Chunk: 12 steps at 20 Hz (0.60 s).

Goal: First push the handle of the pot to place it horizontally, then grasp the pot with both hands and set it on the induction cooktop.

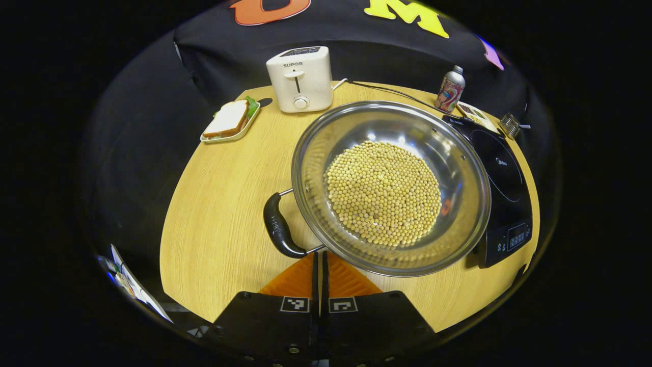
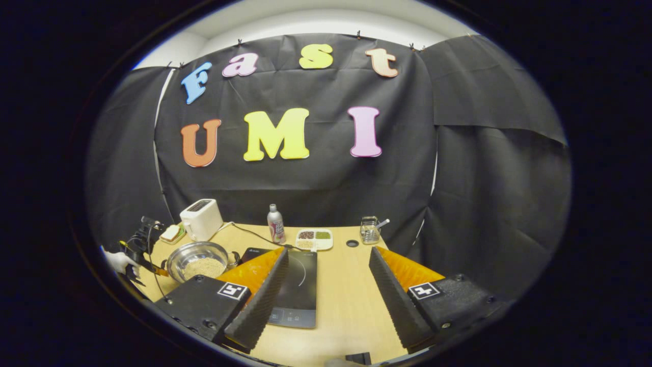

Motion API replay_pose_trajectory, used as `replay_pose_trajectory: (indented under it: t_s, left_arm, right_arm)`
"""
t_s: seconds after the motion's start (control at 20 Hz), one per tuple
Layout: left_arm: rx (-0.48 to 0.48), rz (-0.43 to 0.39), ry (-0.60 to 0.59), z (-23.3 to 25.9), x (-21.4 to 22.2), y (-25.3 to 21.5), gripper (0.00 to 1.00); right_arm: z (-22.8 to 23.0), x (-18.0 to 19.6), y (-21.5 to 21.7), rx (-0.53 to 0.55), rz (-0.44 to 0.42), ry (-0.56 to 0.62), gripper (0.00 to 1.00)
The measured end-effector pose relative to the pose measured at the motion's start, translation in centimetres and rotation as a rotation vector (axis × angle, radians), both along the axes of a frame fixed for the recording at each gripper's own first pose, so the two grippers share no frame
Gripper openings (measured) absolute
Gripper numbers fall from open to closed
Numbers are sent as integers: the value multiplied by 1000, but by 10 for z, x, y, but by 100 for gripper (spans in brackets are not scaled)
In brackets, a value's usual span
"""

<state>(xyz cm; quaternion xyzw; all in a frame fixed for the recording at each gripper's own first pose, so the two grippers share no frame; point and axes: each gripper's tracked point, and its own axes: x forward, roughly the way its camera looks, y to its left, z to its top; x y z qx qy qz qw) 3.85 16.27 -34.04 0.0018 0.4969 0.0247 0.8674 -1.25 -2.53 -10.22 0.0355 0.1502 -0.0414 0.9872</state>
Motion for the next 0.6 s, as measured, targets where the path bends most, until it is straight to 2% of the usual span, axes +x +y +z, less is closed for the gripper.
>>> replay_pose_trajectory:
  t_s: [0.05,0.1,0.2,0.6]
  left_arm:
    - [-1,6,-2,0,2,3,10]
    - [-2,11,-5,0,5,7,0]
    - [-1,19,-12,0,12,12,0]
    - [-1,53,-16,1,23,28,0]
  right_arm:
    - [0,0,0,-4,-2,-1,97]
    - [1,0,-1,-6,-2,-3,97]
    - [2,-2,-3,-6,-5,-3,100]
    - [2,-6,-2,-20,-10,5,98]
